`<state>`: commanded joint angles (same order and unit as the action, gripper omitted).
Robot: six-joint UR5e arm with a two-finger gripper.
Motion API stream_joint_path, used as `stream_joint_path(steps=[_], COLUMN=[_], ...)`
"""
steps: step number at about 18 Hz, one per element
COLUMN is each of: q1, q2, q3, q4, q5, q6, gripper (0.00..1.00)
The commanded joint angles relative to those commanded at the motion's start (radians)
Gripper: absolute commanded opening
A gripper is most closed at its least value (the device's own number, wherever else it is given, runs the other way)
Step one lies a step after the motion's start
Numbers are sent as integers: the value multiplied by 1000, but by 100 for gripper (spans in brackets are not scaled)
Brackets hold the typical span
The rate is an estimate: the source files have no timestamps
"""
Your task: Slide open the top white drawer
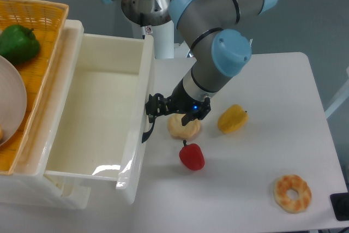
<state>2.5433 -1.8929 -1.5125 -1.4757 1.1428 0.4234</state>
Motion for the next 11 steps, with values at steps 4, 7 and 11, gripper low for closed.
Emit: stream_joint_path(steps=[4,7,11], q1=[6,18,46], q2=[2,9,35], q3=[-5,0,11], q4=[-3,-2,5], q5=[2,-2,-12], q6=[0,2,12], gripper=[100,100,100])
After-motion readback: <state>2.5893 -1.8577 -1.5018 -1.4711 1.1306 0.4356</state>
